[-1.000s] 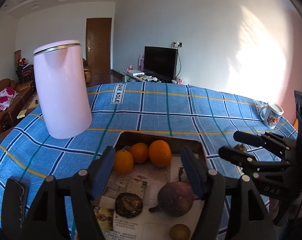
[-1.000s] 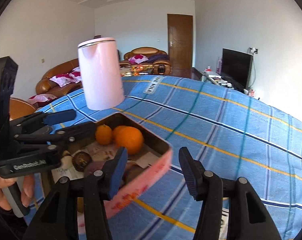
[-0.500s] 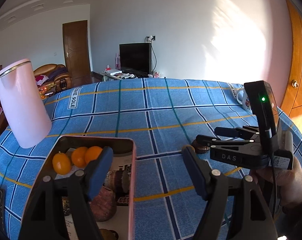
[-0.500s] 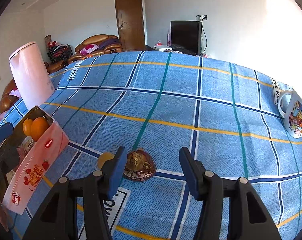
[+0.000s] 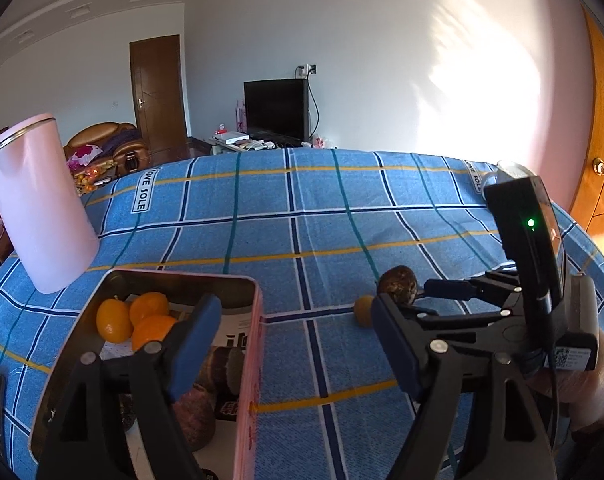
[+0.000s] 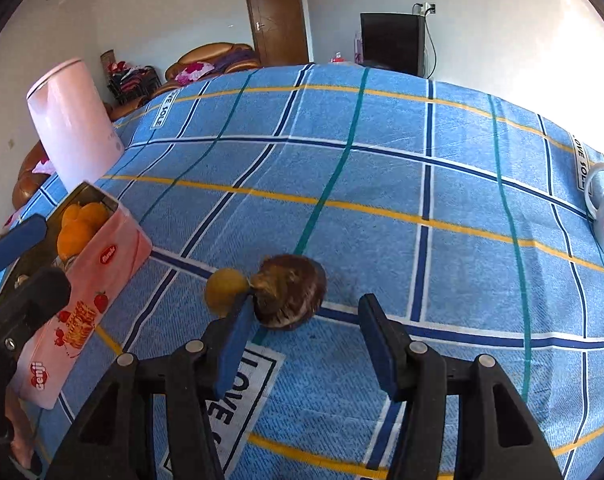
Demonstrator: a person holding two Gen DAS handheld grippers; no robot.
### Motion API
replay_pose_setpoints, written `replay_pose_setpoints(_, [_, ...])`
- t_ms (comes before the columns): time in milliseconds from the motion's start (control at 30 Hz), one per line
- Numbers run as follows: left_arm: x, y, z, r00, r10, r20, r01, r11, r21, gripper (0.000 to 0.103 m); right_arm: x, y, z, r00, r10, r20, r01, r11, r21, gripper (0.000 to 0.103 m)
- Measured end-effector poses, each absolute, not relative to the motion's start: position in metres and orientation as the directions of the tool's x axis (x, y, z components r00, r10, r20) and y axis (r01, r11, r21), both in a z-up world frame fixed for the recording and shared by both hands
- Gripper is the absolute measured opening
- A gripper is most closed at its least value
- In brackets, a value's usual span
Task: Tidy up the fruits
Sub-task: 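Grasp the dark brown mangosteen with the right gripper while the left grasps a small yellow fruit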
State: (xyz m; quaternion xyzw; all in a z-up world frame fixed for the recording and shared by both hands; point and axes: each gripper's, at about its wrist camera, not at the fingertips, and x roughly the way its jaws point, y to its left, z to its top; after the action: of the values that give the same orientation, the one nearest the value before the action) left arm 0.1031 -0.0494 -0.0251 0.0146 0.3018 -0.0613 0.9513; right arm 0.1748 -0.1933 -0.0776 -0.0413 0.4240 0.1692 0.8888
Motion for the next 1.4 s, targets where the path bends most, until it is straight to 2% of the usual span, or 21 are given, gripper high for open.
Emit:
replay_pose_setpoints(33, [0.103,-0.051,-0.025,0.811,-0.106,-0.575,0.126,0.992,-0.005,0.080,0.175,-0.191,-0.078,0.584,0.258,-0.770,-0.337,0.940,0.059,0.056])
replay_pose_setpoints(133, [0.104,-0.055,-0.025,0.811,-0.104,-0.576,0.132,0.991,0.007,0.080,0.176,-0.194,-0.076,0.596,0.270,-0.756,-0.332,0.940,0.075,0.044])
replay_pose_setpoints(333, [0.110,-0.067,-0.028,0.798,-0.112,-0.592,0.144,0.990,0.007,0.080,0.182,-0.207,-0.074,0.612,0.263,-0.746,-0.287,0.953,0.100,0.045])
replay_pose_setpoints(400, [0.113,-0.072,-0.030,0.794,-0.113,-0.597,0.152,0.988,0.015,0.080,0.188,-0.211,-0.074,0.610,0.261,-0.748,-0.271,0.956,0.113,0.053])
replay_pose_setpoints(600, [0.123,-0.084,-0.040,0.779,-0.100,-0.620,0.159,0.987,0.040,0.080,0.201,-0.213,-0.076,0.595,0.298,-0.747,-0.276,0.948,0.158,0.053])
replay_pose_setpoints(633, [0.125,-0.084,-0.041,0.775,-0.099,-0.624,0.157,0.987,0.039,0.080,0.202,-0.213,-0.077,0.592,0.301,-0.748,-0.278,0.947,0.161,0.051])
replay_pose_setpoints(667, [0.126,-0.083,-0.043,0.770,-0.099,-0.630,0.157,0.987,0.036,0.080,0.203,-0.212,-0.077,0.589,0.311,-0.746,-0.289,0.943,0.165,0.041])
replay_pose_setpoints(700, [0.128,-0.083,-0.045,0.766,-0.102,-0.635,0.156,0.987,0.030,0.080,0.201,-0.210,-0.076,0.590,0.311,-0.745,-0.299,0.941,0.156,0.039])
replay_pose_setpoints(867, [0.127,-0.085,-0.049,0.759,-0.113,-0.641,0.174,0.984,0.033,0.080,0.180,-0.212,-0.070,0.631,0.278,-0.724,-0.304,0.948,0.098,0.039])
replay_pose_setpoints(1100, [0.138,-0.098,-0.058,0.719,-0.133,-0.682,0.216,0.976,0.037,0.078,0.149,-0.244,-0.056,0.723,0.265,-0.638,-0.233,0.963,0.136,0.039])
replay_pose_setpoints(1333, [0.157,-0.108,-0.068,0.663,-0.143,-0.735,0.234,0.972,0.023,0.051,0.147,-0.247,-0.053,0.731,0.285,-0.620,-0.246,0.957,0.151,0.039])
replay_pose_setpoints(1400, [0.159,-0.111,-0.071,0.645,-0.151,-0.749,0.250,0.968,0.019,0.038,0.146,-0.249,-0.053,0.731,0.291,-0.618,-0.246,0.956,0.160,0.039])
